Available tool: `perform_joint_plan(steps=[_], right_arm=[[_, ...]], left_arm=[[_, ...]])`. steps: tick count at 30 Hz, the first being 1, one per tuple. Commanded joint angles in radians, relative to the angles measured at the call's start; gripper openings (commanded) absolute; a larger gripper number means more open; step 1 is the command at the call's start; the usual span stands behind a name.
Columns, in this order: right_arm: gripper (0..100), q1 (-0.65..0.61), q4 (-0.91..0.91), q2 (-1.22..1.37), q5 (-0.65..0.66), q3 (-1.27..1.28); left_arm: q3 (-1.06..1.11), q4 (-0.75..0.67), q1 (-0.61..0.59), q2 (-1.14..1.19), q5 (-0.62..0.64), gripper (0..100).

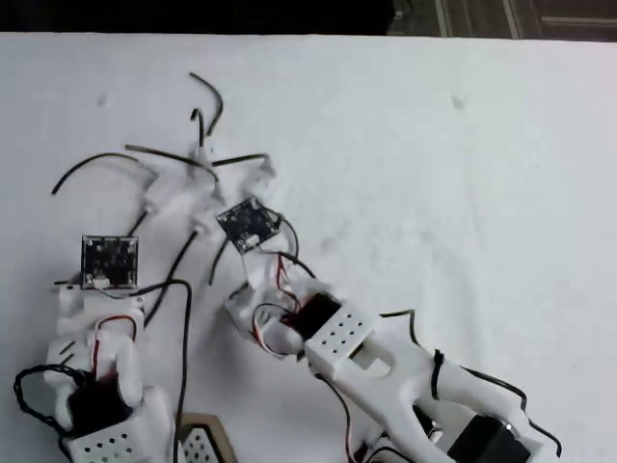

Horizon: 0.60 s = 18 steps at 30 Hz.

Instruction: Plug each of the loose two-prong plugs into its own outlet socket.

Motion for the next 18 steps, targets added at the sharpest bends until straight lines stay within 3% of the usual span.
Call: perform_joint_plan(steps=[1, 8, 18], right_arm=[[1.7, 0.005, 0.001, -0.036, 0.038, -0.005], [1.7, -0.013, -0.096, 0.071, 0.043, -0.003], [1.7, -0.042, -0.048, 0.099, 0.043, 0.002]], left_arm=[[-0.005, -0.021, -0.007, -0.007, 0.0, 2], [-0.005, -0.021, -0.007, -0.007, 0.0, 2], [-0.003, -0.021, -0.007, -0.007, 0.0, 2]])
